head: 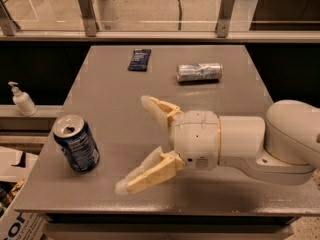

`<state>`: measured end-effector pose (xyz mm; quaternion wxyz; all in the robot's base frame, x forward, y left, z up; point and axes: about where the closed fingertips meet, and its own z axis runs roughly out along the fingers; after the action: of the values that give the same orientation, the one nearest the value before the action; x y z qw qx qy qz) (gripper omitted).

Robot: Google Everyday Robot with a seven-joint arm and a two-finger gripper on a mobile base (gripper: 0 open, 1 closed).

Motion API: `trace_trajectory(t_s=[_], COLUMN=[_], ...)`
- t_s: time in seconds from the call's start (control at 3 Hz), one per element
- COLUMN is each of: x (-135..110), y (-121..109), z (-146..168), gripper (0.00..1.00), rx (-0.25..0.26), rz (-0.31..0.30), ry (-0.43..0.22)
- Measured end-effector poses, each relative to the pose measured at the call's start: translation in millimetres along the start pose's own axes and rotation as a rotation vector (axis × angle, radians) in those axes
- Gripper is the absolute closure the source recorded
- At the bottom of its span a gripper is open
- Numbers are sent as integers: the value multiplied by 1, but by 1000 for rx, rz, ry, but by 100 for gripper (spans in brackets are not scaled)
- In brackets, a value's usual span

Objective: Move pepsi can near redbull can

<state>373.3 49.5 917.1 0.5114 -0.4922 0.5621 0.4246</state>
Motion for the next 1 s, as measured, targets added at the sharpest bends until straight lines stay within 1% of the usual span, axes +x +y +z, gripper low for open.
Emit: trace_trajectory(t_s=[0.33,0.67,1.0], x=[20,46,60], y=[6,15,20], z=[10,29,49], gripper=[0,0,0], rx=[24,32,38], rz=[-36,-68,-80], ry=[8,21,15])
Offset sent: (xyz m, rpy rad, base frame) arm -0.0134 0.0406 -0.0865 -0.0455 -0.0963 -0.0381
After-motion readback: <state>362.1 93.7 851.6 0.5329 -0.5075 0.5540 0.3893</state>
